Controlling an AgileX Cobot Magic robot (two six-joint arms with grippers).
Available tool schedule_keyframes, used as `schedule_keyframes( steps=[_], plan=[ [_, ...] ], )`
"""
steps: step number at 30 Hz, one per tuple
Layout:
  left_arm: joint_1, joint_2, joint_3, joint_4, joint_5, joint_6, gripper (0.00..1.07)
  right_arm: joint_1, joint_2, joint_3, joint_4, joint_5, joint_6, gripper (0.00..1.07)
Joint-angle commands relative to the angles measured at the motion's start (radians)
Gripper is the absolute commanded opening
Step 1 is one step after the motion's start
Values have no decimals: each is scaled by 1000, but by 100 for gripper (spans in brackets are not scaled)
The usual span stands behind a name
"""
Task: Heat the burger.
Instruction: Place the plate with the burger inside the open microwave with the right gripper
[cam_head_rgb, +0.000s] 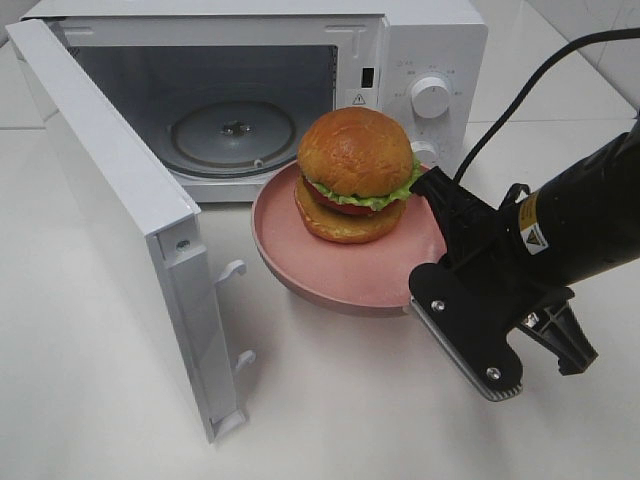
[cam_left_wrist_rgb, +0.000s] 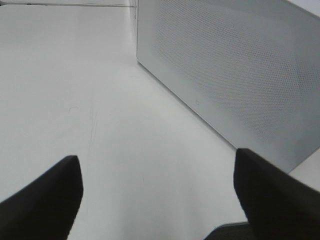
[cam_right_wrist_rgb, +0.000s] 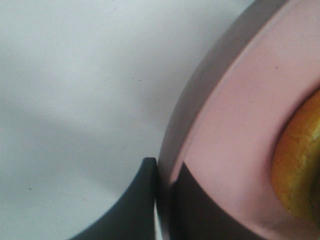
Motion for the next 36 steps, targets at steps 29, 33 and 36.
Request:
schedule_keyframes(
  steps=[29,33,36],
  plan=[
    [-4,1,3,1,2,1,78,-19,81,-68,175,-89,-301,0],
    [-4,1,3,1,2,1,78,-19,106,-97,175,-89,-301,0],
    [-4,1,3,1,2,1,78,-19,131,-128,175,-90,-301,0]
  ],
)
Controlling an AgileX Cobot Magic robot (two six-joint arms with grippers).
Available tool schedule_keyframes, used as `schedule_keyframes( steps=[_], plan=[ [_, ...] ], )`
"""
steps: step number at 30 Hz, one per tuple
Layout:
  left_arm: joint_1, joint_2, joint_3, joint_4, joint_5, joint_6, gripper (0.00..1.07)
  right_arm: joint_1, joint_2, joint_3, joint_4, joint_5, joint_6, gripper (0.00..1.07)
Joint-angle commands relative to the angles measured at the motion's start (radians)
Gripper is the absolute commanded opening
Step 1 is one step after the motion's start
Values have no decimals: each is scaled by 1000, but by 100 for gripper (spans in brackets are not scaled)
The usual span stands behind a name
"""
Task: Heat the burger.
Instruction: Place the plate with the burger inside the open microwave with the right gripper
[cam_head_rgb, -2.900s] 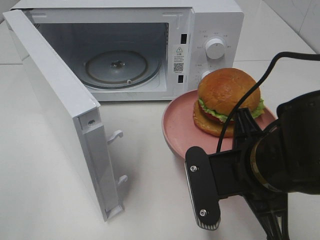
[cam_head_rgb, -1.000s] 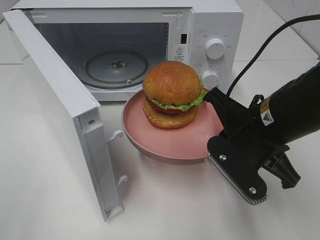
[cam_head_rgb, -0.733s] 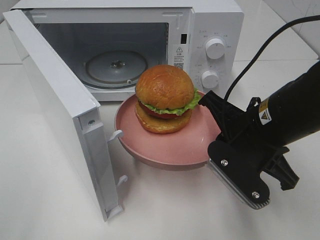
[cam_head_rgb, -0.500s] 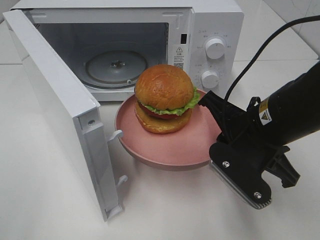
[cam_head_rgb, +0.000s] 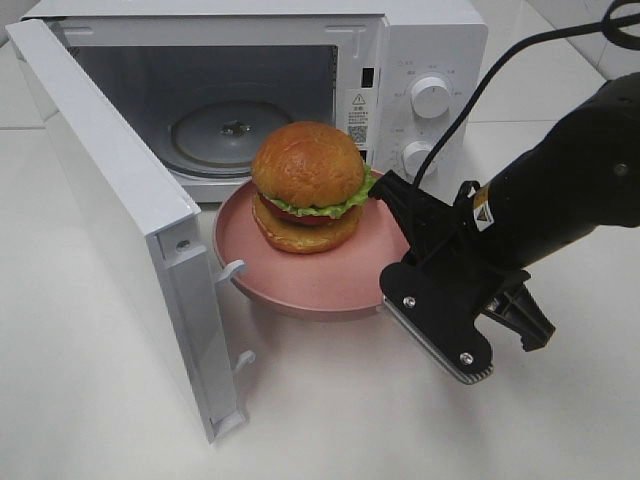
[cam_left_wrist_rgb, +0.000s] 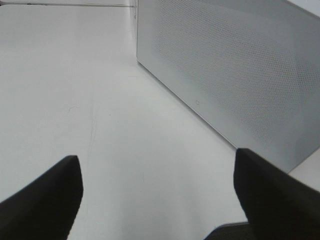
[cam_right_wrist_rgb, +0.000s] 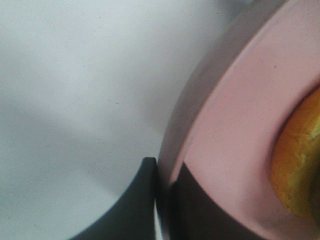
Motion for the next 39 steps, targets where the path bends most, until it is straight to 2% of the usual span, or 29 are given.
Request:
schedule_keyframes(
  steps=[1,28,35,39],
  plan=[
    [-4,1,3,1,2,1,78,-5,26,-54,-4,-64,1,0],
    [-4,1,3,1,2,1,78,-4,231,-304,-9,-49,5,0],
    [-4,1,3,1,2,1,78,-4,290,-390,-12,-25,23,0],
    [-4,1,3,1,2,1,78,-4,340,-461,-59,3,75,0]
  ],
)
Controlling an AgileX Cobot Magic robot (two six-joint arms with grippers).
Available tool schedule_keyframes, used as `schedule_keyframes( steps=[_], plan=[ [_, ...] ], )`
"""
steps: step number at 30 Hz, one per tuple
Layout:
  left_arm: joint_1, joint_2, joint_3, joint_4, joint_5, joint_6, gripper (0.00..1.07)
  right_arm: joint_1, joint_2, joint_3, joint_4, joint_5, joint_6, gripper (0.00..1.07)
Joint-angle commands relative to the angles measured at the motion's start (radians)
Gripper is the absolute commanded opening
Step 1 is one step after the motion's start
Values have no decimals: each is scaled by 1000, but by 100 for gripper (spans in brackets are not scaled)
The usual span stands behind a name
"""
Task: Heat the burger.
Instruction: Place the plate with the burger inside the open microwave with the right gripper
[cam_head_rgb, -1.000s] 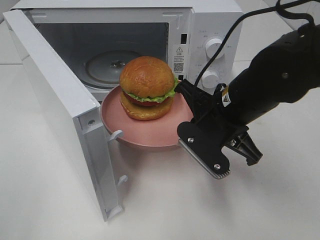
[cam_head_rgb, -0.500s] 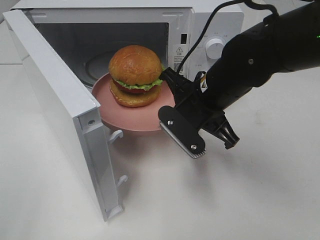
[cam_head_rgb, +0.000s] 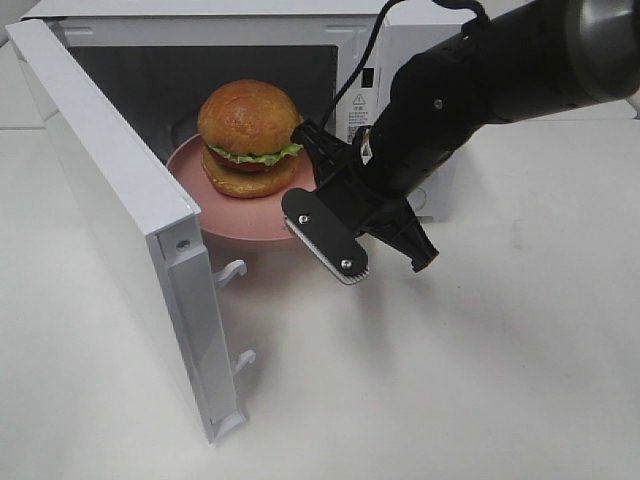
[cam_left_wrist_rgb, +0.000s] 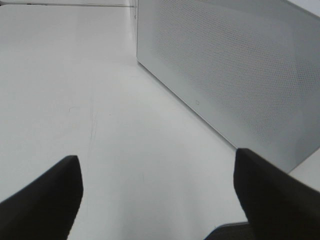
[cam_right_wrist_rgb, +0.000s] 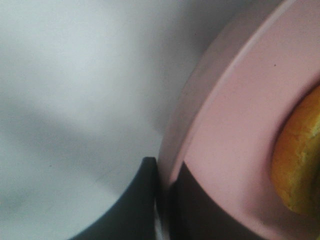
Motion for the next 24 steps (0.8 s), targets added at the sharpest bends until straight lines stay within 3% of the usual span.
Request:
schedule_keyframes(
  steps=[1,17,24],
  plan=[
    [-4,1,3,1,2,1,78,-4,20,-65,-32,-31,58,0],
    [-4,1,3,1,2,1,78,-4,150,-259,-58,47,142,0],
    [-4,1,3,1,2,1,78,-4,227,-405,-128,119,233,0]
  ],
)
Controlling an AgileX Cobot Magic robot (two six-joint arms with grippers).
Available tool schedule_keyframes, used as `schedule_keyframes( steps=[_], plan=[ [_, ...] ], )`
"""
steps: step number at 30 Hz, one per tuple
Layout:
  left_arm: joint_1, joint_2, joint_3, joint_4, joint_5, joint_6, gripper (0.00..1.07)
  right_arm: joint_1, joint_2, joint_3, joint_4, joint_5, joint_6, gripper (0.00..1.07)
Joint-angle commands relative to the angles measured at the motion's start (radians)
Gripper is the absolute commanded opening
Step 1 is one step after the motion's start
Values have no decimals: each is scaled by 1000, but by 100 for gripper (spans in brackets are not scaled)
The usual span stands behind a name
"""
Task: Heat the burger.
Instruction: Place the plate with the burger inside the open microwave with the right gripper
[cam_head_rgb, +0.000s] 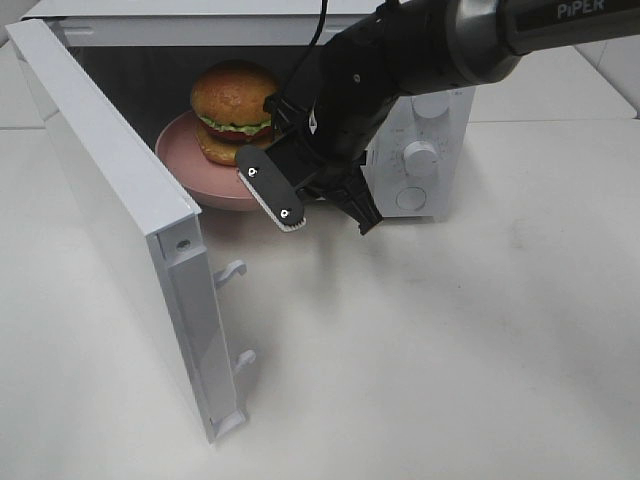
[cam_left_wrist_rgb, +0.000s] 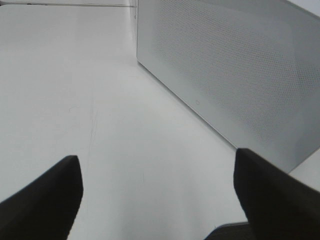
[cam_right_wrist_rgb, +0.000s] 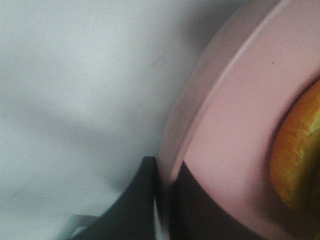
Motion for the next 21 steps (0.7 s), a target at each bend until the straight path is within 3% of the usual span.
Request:
schedule_keyframes(
  steps=[1,3,21],
  plan=[
    [-4,1,3,1,2,1,78,-6,5,-57,-44,-17,56,0],
    [-4,1,3,1,2,1,78,-6,44,-134,-59,-11,109,0],
    [-4,1,3,1,2,1,78,-6,172,-309,-77,-3,120,0]
  ],
)
